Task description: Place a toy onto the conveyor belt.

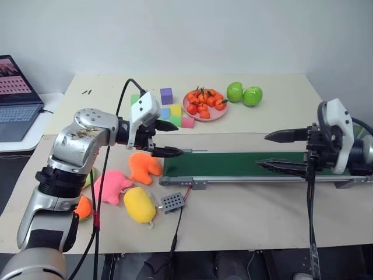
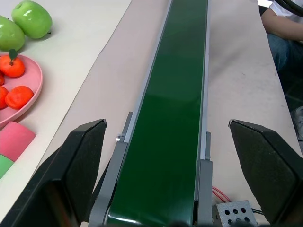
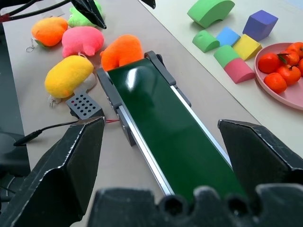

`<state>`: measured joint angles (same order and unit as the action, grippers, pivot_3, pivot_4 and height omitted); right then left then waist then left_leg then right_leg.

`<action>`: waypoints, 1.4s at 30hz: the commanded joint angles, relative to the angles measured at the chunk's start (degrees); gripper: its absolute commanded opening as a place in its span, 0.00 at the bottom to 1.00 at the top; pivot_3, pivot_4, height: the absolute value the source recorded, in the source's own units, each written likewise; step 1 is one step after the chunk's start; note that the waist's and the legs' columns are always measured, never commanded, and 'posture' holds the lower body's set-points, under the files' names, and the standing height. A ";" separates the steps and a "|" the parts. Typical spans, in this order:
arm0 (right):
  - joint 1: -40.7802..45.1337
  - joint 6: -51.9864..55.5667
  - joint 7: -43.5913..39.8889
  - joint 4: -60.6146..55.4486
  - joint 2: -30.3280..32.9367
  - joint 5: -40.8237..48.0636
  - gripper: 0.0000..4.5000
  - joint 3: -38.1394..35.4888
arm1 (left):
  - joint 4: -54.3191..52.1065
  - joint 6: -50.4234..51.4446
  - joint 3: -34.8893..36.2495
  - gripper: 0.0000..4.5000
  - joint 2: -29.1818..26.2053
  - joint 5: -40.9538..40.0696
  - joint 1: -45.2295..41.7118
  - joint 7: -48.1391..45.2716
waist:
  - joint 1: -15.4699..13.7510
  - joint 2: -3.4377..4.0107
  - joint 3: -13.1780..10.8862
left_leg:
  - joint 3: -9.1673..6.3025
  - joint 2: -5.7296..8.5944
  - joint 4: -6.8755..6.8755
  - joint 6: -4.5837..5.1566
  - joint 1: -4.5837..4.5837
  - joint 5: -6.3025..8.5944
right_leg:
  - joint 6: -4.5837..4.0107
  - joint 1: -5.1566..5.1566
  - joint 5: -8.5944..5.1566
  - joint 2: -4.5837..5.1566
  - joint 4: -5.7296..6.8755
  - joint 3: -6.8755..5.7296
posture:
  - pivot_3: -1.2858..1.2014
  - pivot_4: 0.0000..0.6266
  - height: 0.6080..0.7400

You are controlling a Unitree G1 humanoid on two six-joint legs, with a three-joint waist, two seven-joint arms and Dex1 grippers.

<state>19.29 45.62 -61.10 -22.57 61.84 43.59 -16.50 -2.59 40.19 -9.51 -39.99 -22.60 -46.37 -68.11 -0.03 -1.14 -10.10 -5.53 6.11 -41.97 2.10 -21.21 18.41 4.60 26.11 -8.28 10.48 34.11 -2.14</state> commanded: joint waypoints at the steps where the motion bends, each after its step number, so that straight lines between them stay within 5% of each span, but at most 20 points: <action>1: 1.79 -3.02 0.45 0.91 -1.47 -1.31 1.00 0.82 | -1.98 0.20 3.69 0.98 0.03 -1.92 0.01 1.34 | -0.03 0.00 0.00 | 0.00 0.00 0.00 0.00 0.00 0.00 | 0.00 0.00 0.00 0.00 0.00 0.00 | 0.52 0.24 1.00; 9: 8.93 -8.54 -2.12 7.80 -6.27 -7.59 1.00 10.92 | -7.35 8.45 14.13 0.98 -4.26 -9.67 5.40 5.13 | 1.03 0.00 0.00 | 0.09 -0.04 0.00 -0.02 0.04 -0.01 | -0.04 0.06 0.03 -0.03 0.02 0.11 | 0.52 0.24 1.00; 25: 23.47 -16.92 -13.74 24.25 -15.42 -16.20 1.00 22.88 | -16.13 16.50 48.97 0.98 -15.04 -14.91 37.81 13.59 | 0.80 0.03 -0.01 | 0.10 -0.10 0.16 -0.10 0.08 0.03 | -0.05 0.15 0.02 -0.11 -0.01 0.15 | 0.52 0.24 1.00; 37: 32.18 -20.03 -25.10 34.06 -22.91 -17.28 1.00 26.11 | -23.30 23.00 75.32 0.98 -7.22 -23.55 69.57 8.73 | 1.41 0.06 -0.04 | 0.10 -0.31 0.24 -0.26 0.13 0.14 | -0.16 0.17 -0.03 -0.29 -0.01 0.15 | 0.52 0.24 1.00; 42: 35.75 -23.89 -27.51 38.76 -27.58 -19.42 1.00 27.94 | -18.61 21.01 80.24 0.98 2.28 -24.80 74.19 14.77 | 1.25 0.08 -0.04 | 0.13 -0.37 0.26 -0.30 0.26 0.15 | -0.23 0.13 -0.08 -0.31 0.00 0.16 | 0.52 0.24 1.00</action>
<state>52.91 24.03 -87.26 16.15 34.76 24.24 11.66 -23.02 63.09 68.76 -39.69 -47.56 26.96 -55.83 1.22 -1.06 -10.14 -5.39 5.73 -41.70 1.80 -20.92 18.56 4.36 26.23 -8.36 10.17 34.11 -1.98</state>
